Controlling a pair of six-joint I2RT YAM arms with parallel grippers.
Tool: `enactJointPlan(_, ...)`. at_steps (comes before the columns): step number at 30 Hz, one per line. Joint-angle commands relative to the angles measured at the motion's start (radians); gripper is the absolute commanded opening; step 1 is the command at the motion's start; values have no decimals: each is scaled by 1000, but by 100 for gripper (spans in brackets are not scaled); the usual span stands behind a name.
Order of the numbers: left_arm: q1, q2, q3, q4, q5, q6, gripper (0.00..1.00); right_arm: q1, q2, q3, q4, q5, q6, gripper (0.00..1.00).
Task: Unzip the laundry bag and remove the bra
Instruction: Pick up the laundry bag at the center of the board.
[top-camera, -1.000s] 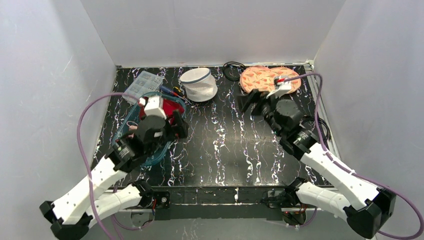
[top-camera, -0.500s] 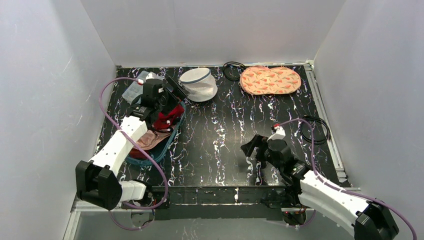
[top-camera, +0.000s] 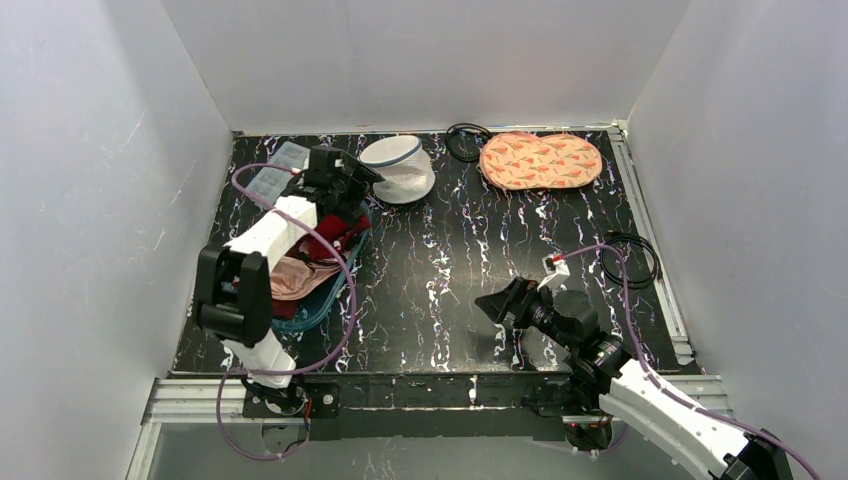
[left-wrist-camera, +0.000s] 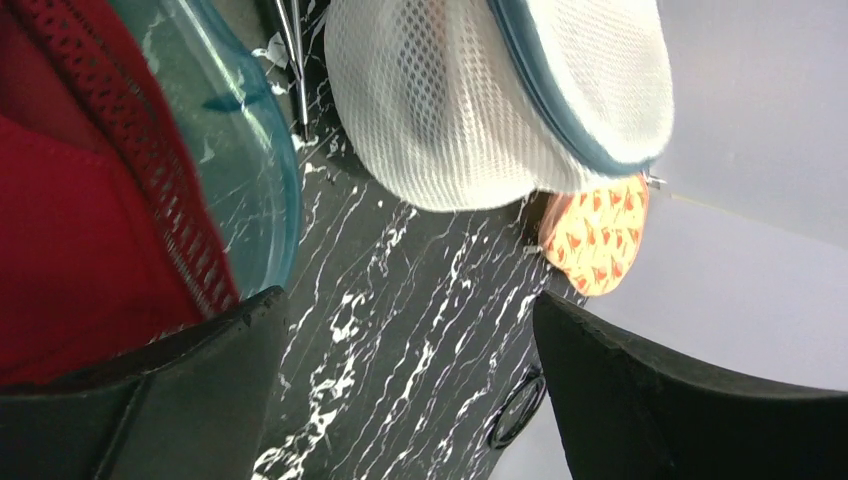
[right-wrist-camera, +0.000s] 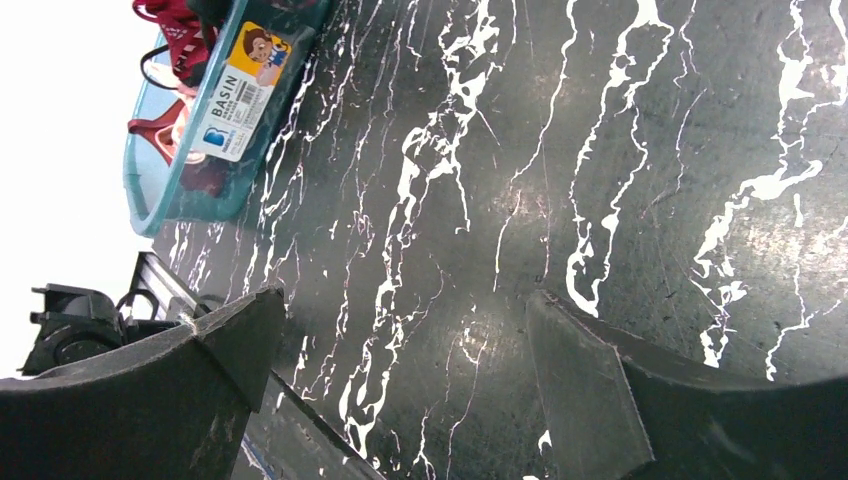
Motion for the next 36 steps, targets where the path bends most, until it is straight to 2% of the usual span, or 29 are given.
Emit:
enactJointPlan(1,5,69,128,-29,-18,-84,87,0,-63,39,-78,-12,-36,99)
enactJointPlan(5,6,142,202,-57,-57,-128,86,0,-104,15,-91,-12,-30,98)
enactJointPlan(9,7,157,206,-14,-119,-171,85,0,-105,8,-95,-13,-31,98)
enactJointPlan(14,7,230,303,-91,-158,-193,82,1,-81,17,-92,-11,-40,98)
enactJointPlan(20,7,336,449,-232,-195,-199,72,0,-74,36,-121,14,-60,98)
enactJointPlan(27,7,396,523,-267,-193,-165,48,1,-106,33,-157,24,-55,98)
enactJointPlan(29,7,391,513,-245,-185,-155,35,0,-118,41,-175,28,-59,98)
enactJointPlan(33,7,359,489,-212,-150,-144,0,0,-142,63,-218,45,-71,98)
enactJointPlan(36,5,303,456,-191,-111,-122,0,1,-157,95,-242,48,-80,98)
